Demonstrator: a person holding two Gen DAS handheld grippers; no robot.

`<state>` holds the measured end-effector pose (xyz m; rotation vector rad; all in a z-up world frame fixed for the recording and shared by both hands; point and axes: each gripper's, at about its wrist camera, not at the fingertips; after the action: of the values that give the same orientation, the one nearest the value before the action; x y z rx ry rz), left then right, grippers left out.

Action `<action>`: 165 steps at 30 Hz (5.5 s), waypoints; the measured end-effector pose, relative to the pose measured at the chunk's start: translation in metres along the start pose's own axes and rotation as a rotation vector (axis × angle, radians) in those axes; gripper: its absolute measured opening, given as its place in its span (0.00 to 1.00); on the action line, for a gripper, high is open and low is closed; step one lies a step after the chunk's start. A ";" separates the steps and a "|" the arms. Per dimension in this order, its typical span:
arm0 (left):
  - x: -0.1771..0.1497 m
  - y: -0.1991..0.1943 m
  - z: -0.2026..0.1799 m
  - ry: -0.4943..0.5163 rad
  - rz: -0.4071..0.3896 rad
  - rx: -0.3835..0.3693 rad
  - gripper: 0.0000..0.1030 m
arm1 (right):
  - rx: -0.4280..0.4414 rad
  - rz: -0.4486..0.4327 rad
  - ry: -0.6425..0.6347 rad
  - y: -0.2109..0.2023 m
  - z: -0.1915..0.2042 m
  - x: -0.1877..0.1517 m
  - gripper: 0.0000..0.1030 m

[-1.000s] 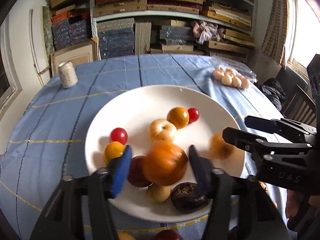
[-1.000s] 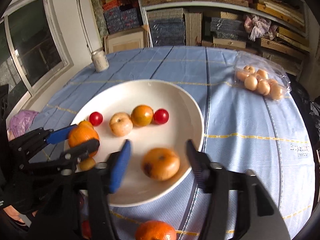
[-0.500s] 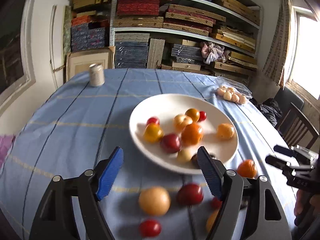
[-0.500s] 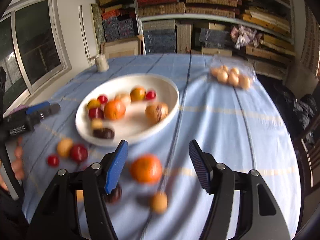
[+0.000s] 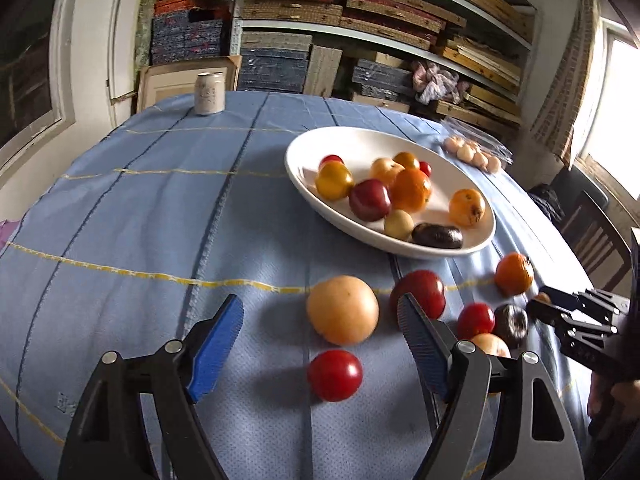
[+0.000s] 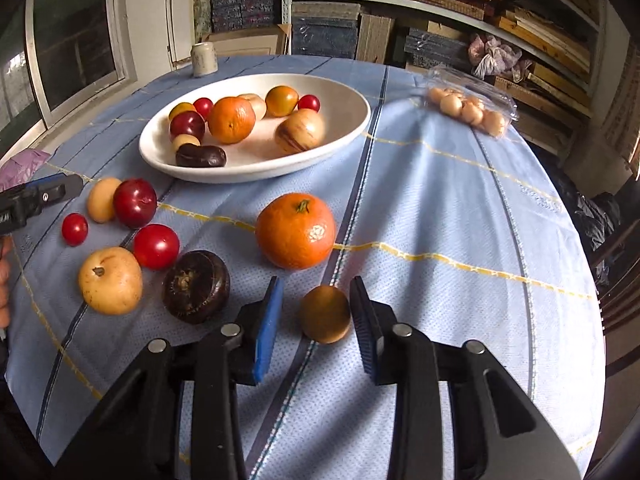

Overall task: Organize fruits
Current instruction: 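Grasp a red tomato with the left tool while the right grasps a small tan fruit, then lift the red tomato with the left tool while the right lifts the tan fruit, then carry both fruits over the white plate and open both tools, then withdraw both open tools back toward the loose fruits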

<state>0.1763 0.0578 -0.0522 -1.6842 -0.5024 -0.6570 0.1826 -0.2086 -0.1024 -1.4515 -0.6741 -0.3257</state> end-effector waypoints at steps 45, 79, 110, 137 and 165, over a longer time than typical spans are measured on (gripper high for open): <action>-0.020 0.013 -0.003 0.035 0.104 -0.037 0.29 | -0.048 -0.116 0.054 -0.025 -0.001 -0.008 0.24; 0.007 -0.020 -0.040 0.123 -0.022 0.050 0.30 | 0.024 -0.198 0.054 -0.060 0.006 0.011 0.24; 0.107 0.033 -0.047 0.106 -0.080 0.082 0.30 | 0.075 -0.227 0.014 -0.028 -0.014 0.121 0.24; 0.096 0.022 -0.036 0.103 -0.092 0.085 0.73 | 0.059 -0.186 0.052 -0.011 -0.024 0.107 0.57; 0.021 0.002 -0.005 -0.025 -0.003 0.058 0.81 | -0.017 -0.104 -0.012 0.013 0.007 0.039 0.70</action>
<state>0.1926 0.0520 -0.0395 -1.6393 -0.5369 -0.6195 0.2187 -0.1925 -0.0892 -1.4383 -0.7601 -0.4047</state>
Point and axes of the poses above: each gripper's, at about its wrist camera, not at the fingertips, and y roughly the way its jaws point, z to its left, x to its top, and after that the axes turned 5 degrees about z, right-handed
